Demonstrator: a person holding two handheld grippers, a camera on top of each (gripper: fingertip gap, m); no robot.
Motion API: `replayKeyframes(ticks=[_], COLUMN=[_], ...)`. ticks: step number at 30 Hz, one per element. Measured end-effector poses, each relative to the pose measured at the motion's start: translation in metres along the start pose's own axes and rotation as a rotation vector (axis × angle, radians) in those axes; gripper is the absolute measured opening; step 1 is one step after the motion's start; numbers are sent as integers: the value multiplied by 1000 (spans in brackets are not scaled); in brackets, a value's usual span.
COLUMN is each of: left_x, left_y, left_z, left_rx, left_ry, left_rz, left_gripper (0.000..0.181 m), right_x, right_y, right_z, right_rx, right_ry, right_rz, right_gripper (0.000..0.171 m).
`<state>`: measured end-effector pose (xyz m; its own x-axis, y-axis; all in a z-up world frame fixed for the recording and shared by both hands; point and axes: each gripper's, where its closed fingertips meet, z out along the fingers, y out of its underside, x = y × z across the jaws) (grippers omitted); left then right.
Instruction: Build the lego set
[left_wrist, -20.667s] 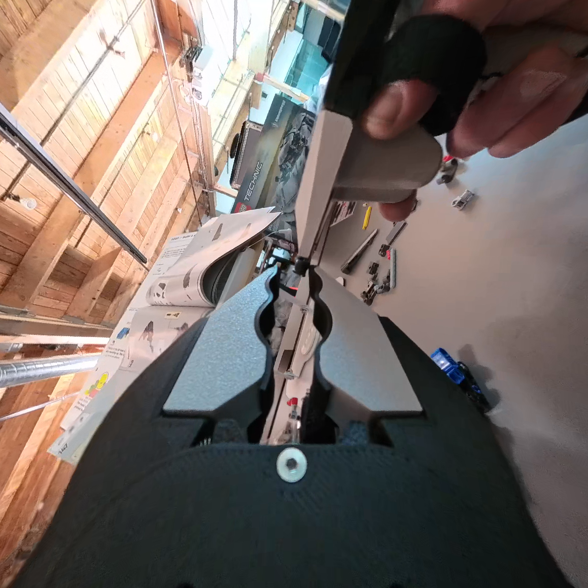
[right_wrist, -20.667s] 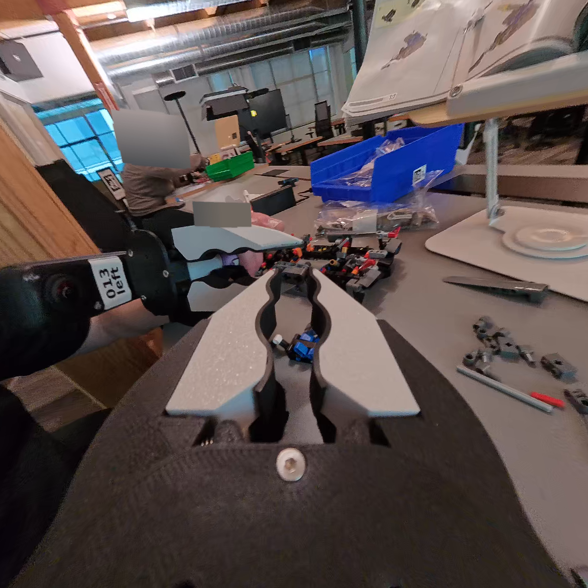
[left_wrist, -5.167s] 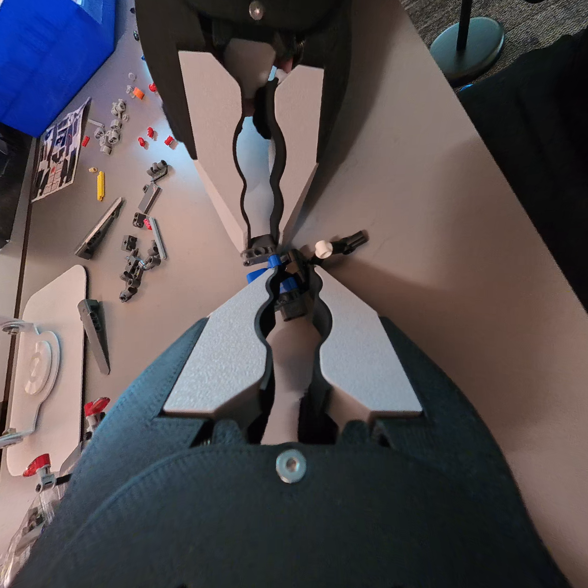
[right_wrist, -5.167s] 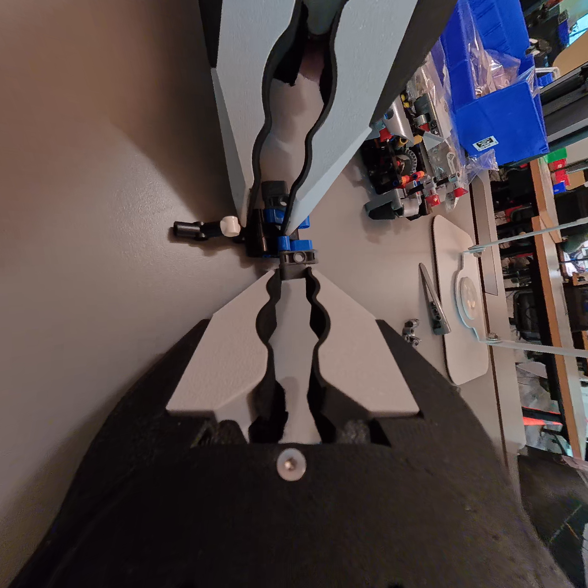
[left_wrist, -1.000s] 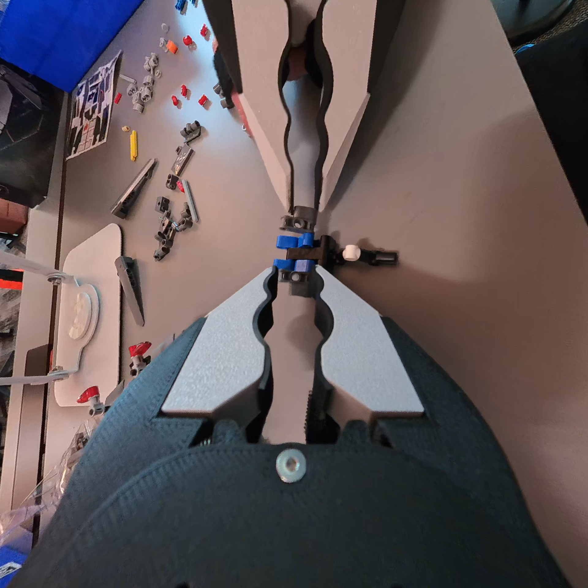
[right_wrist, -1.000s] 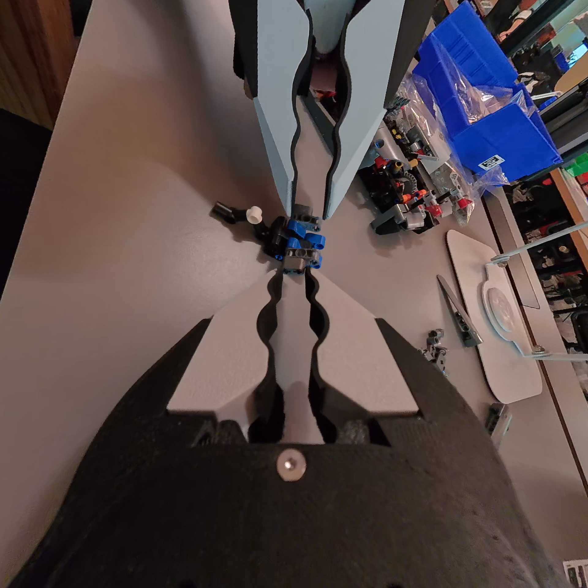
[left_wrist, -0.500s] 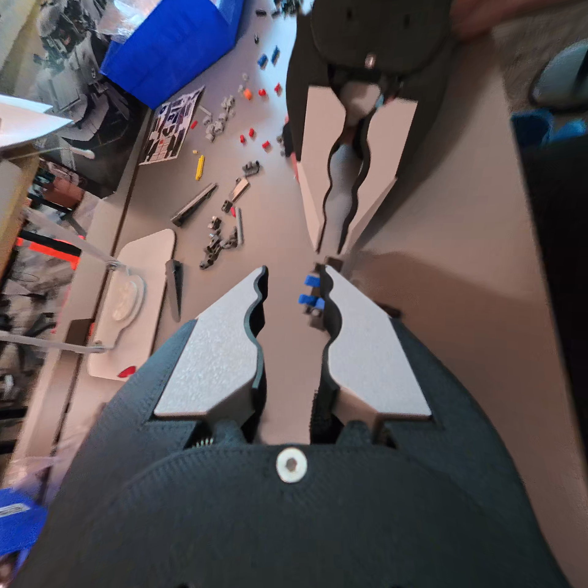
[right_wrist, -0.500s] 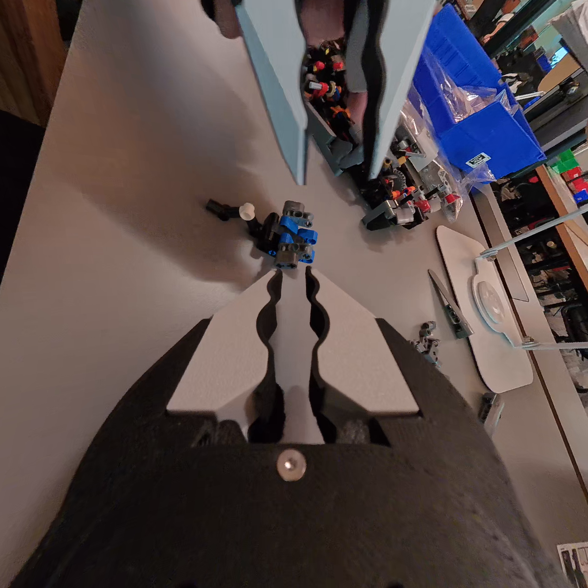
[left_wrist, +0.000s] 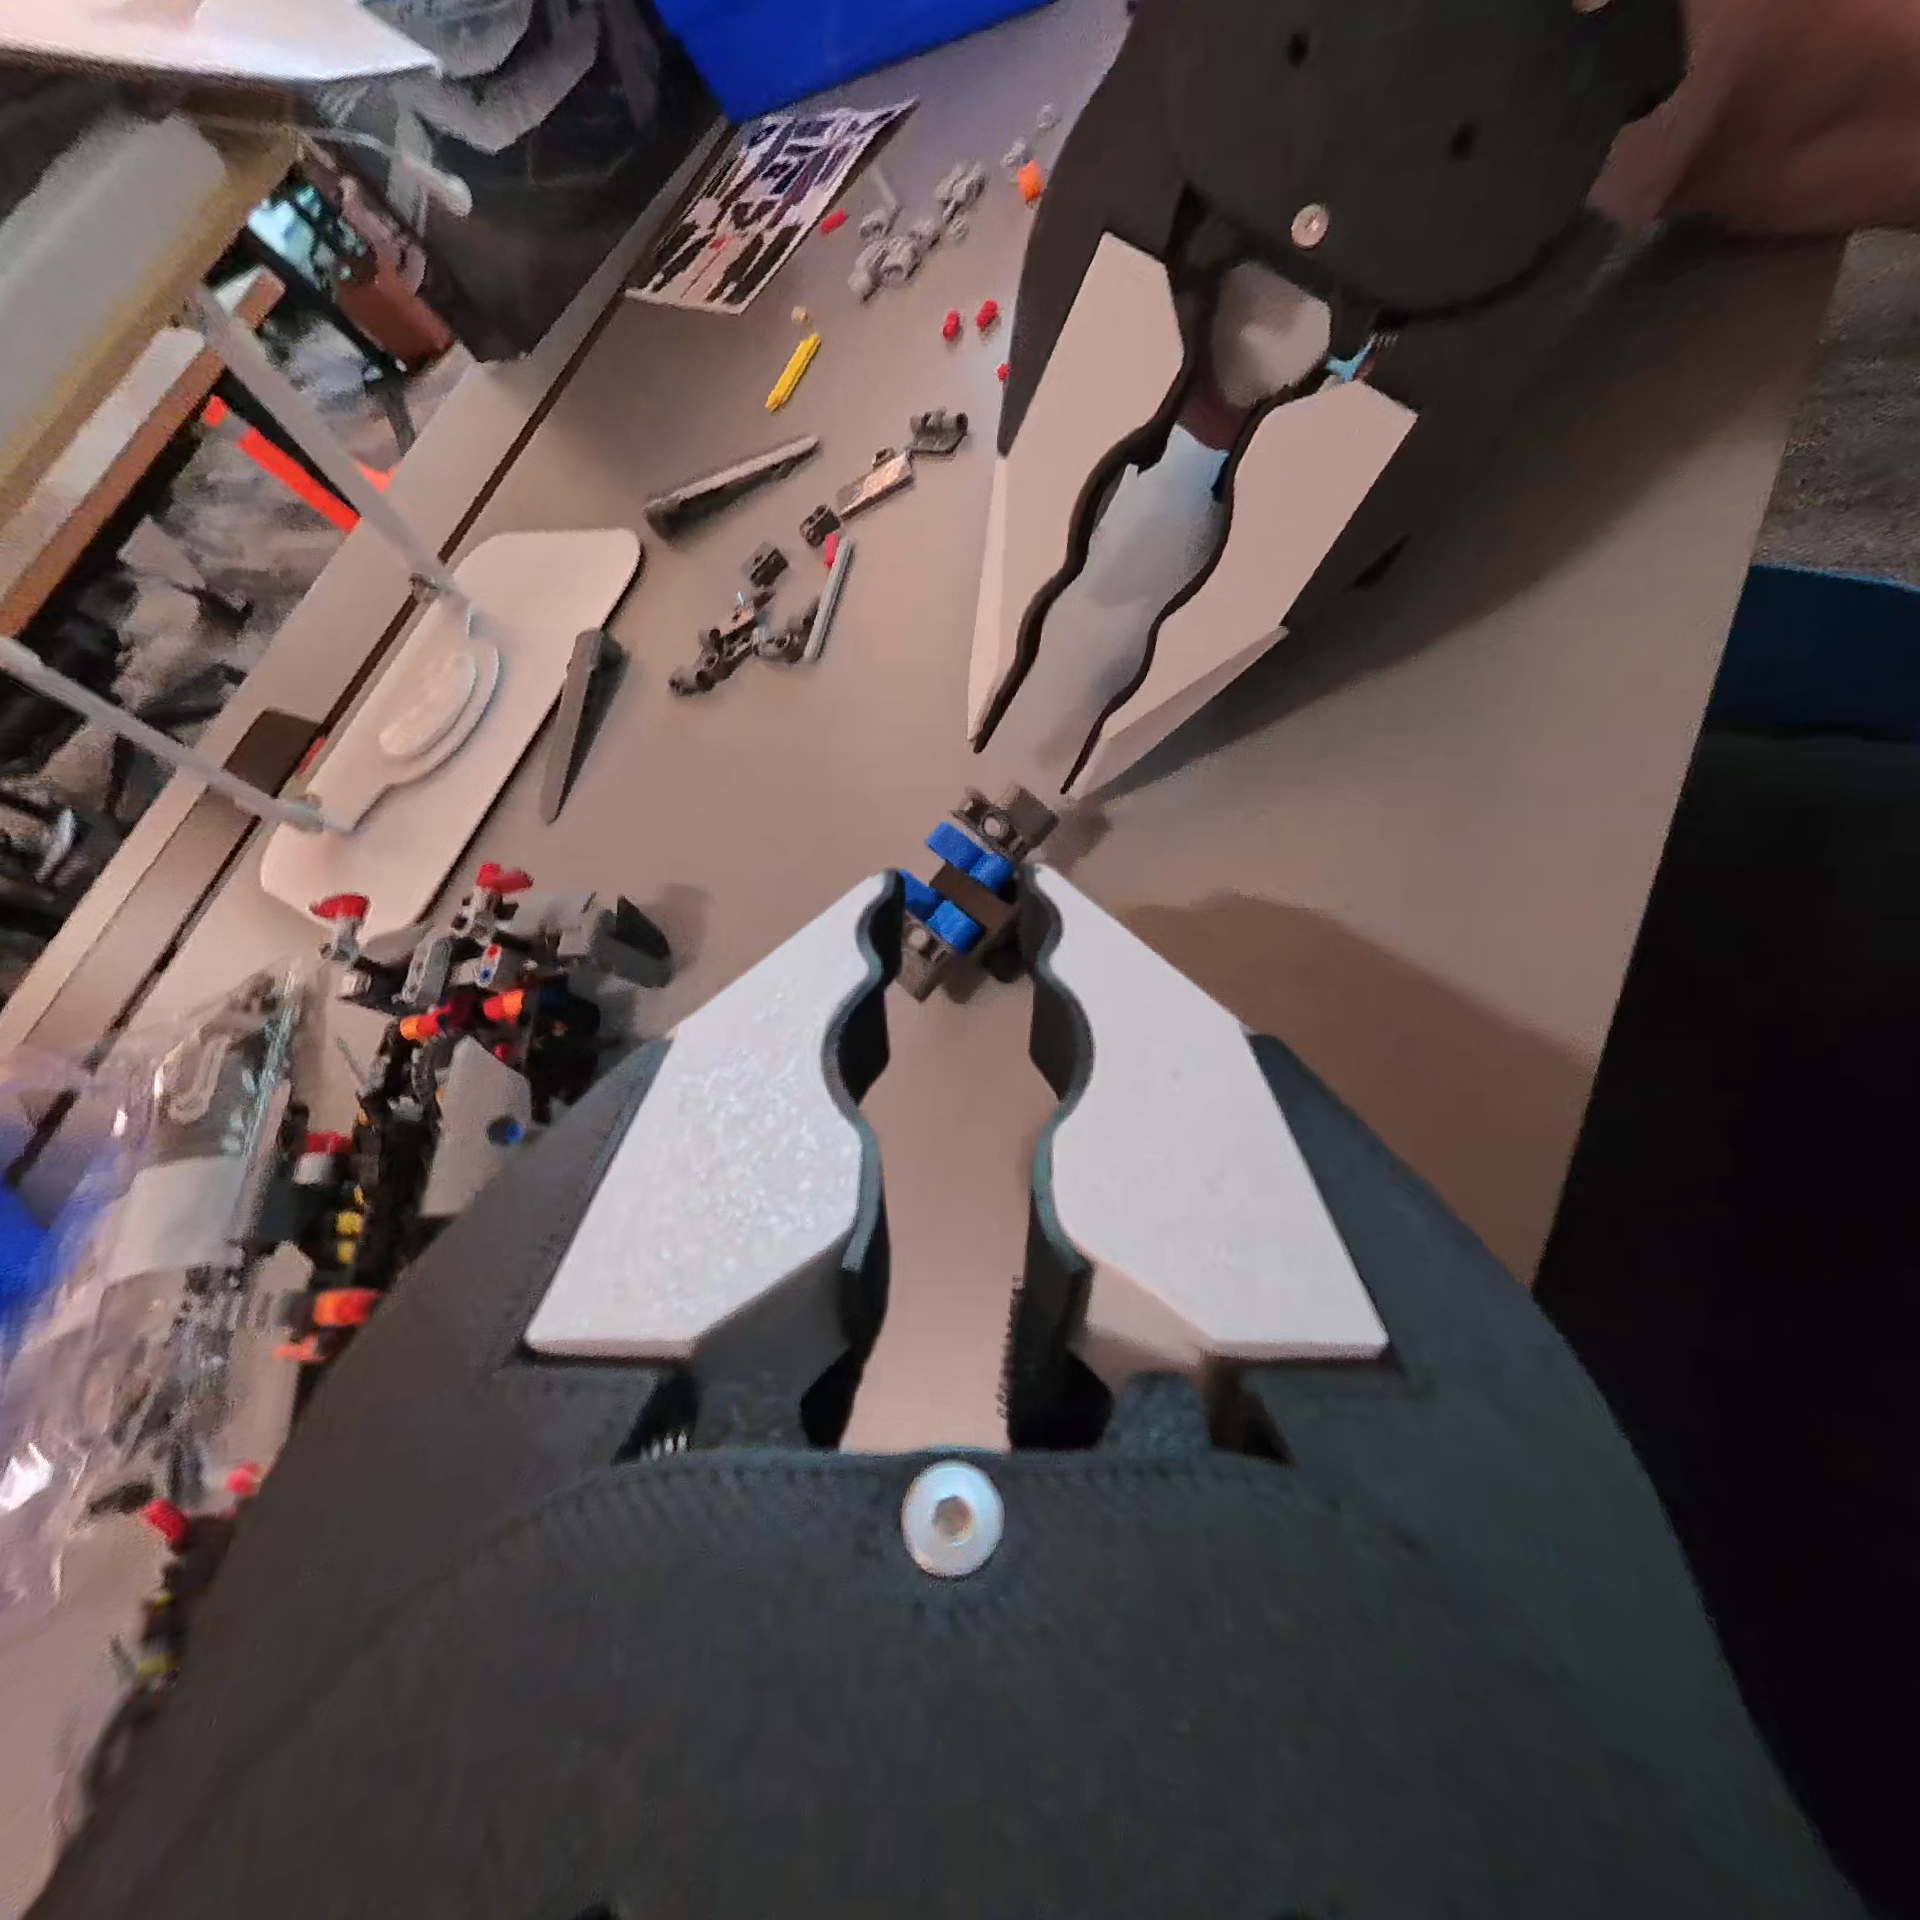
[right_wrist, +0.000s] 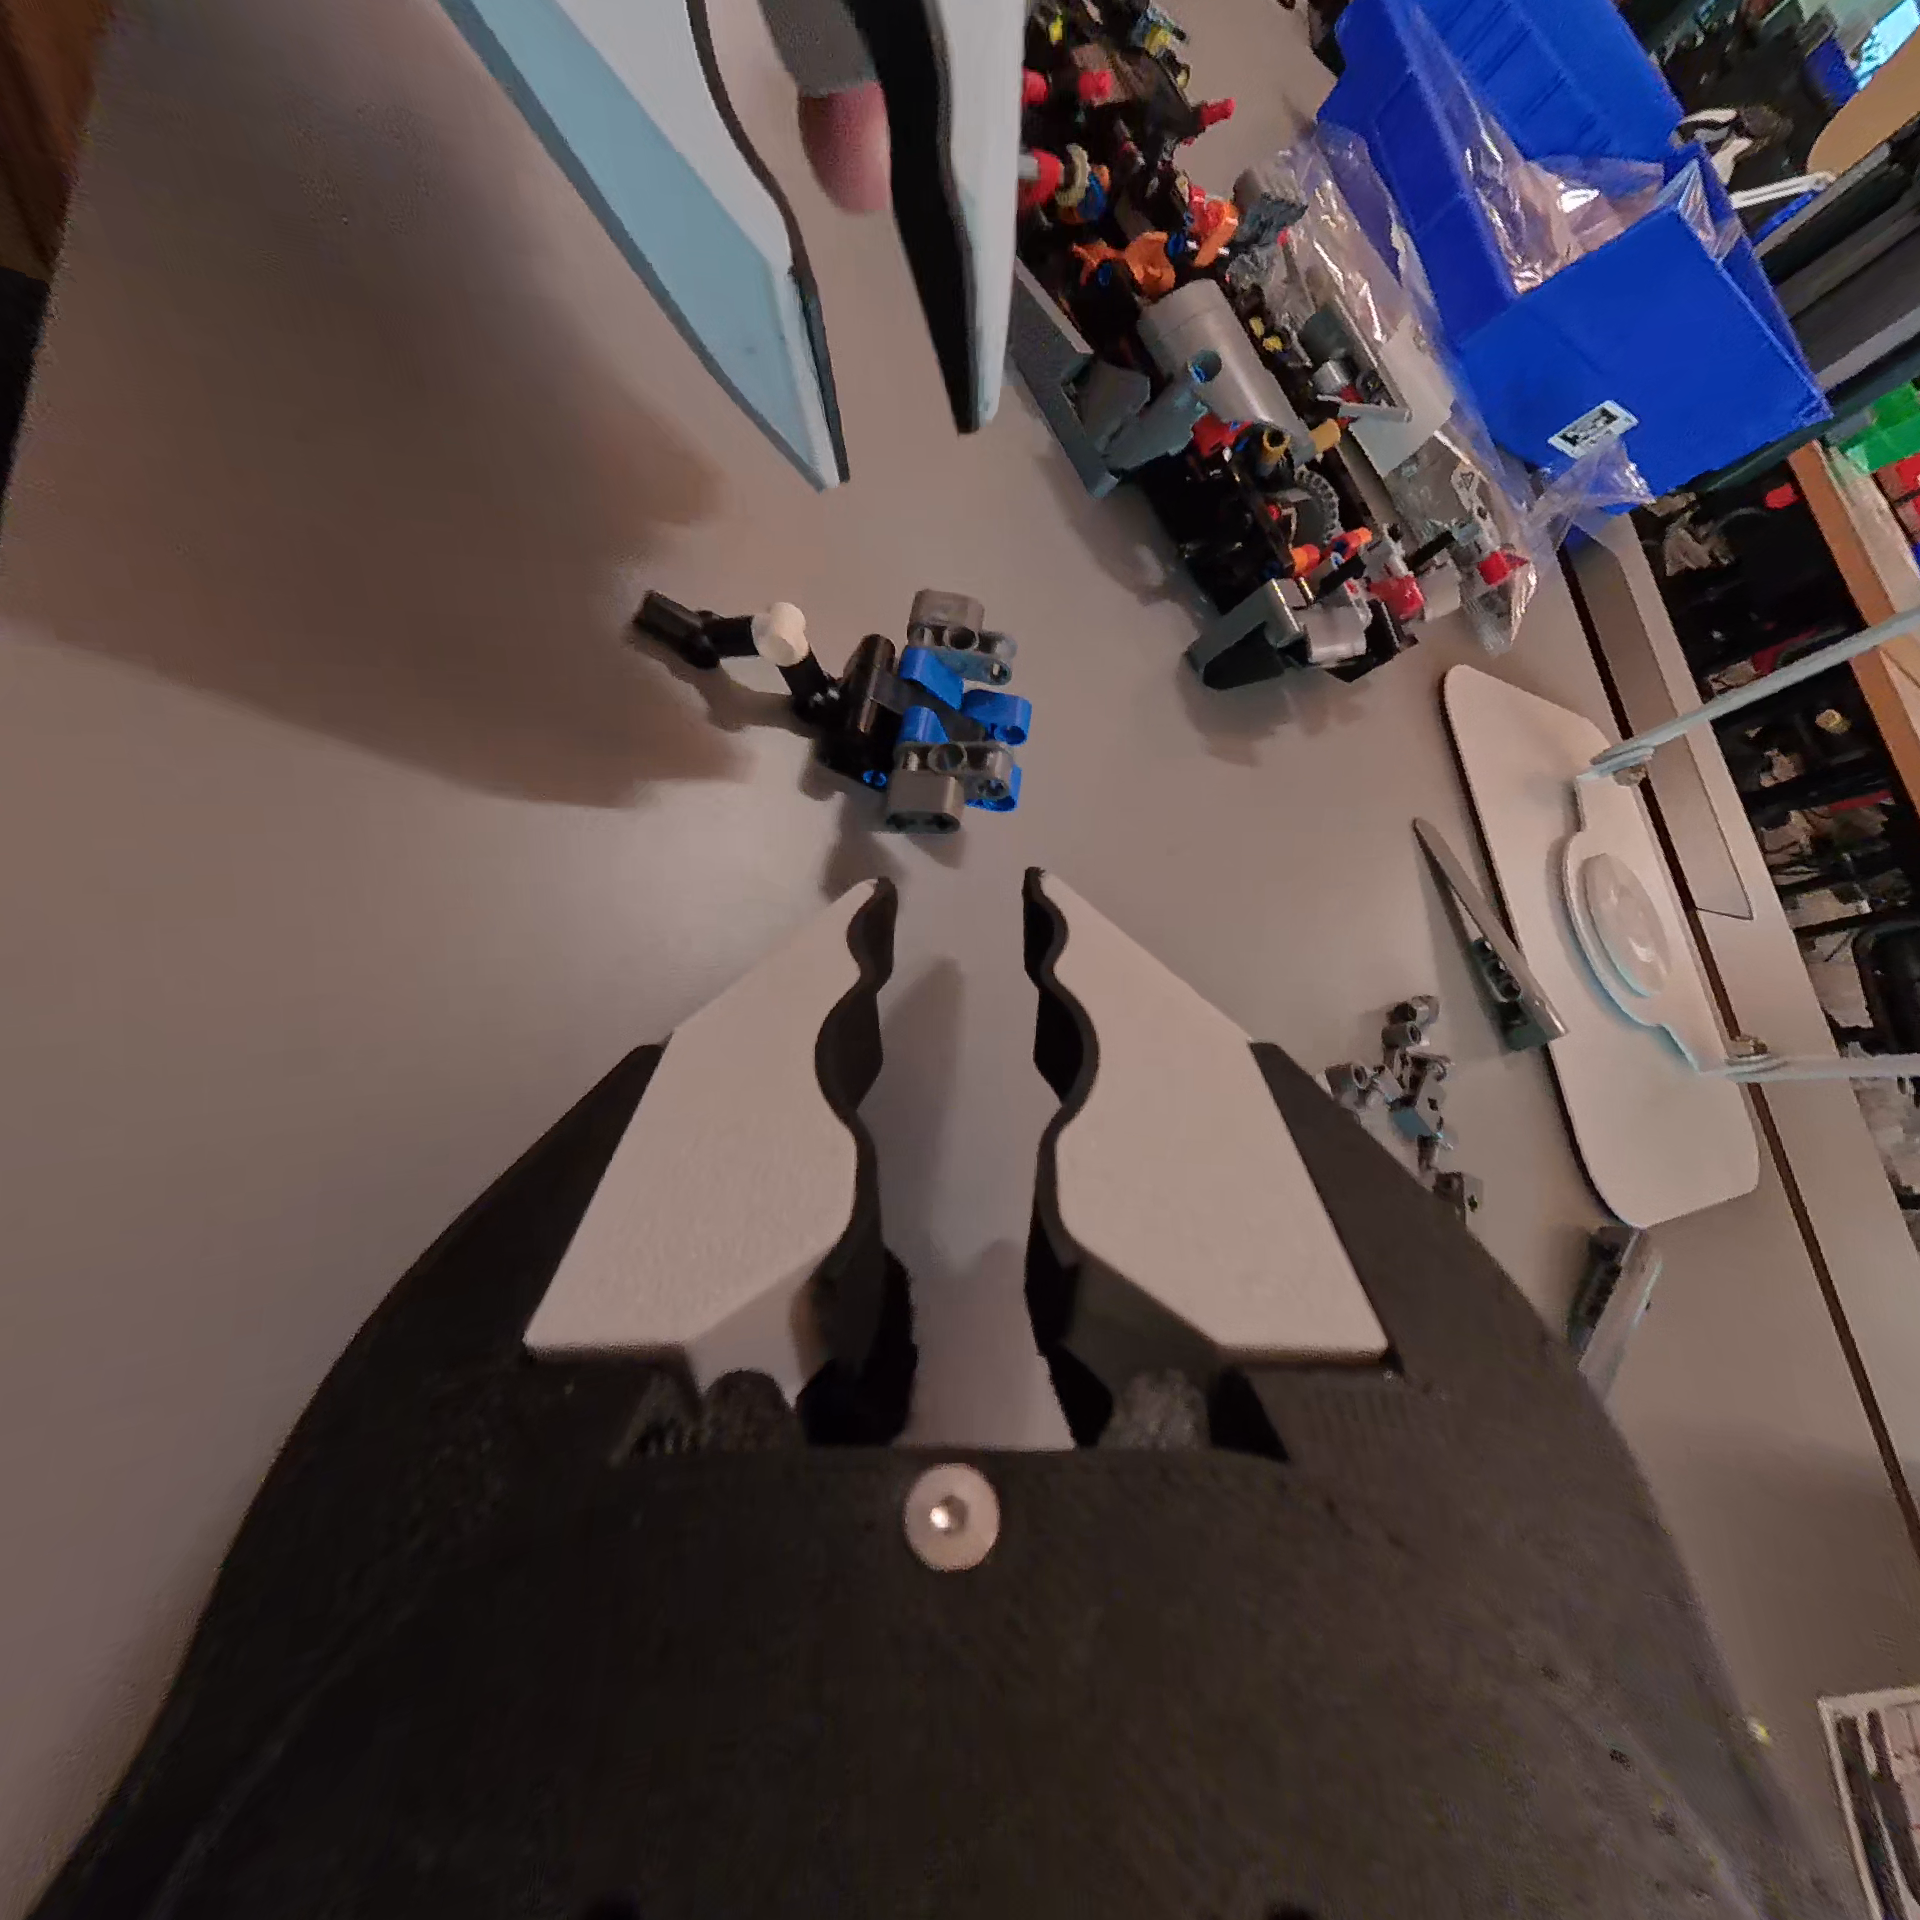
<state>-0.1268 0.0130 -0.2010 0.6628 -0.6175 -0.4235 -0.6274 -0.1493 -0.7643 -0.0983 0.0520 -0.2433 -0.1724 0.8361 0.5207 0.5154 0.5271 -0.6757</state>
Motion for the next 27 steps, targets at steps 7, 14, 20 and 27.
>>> replayKeyframes(ticks=[7, 14, 20, 27], left_x=[13, 20, 26, 20], left_y=[7, 12, 15, 23], left_z=[-6, -8, -6, 9], left_rx=[-34, -69, -80, -125], left_ry=[-99, -153, -162, -158], left_rz=[-7, 12, 2, -16], left_gripper=[26, 29, 31, 29], right_x=[-4, -11, -10, -10], right_y=[-3, -8, -6, -9], right_z=[3, 1, 2, 0], right_rx=[5, 33, 24, 44], right_ry=[-6, -40, -30, -37], right_rz=[-9, -25, -32, -29], right_gripper=[17, 15, 16, 17])
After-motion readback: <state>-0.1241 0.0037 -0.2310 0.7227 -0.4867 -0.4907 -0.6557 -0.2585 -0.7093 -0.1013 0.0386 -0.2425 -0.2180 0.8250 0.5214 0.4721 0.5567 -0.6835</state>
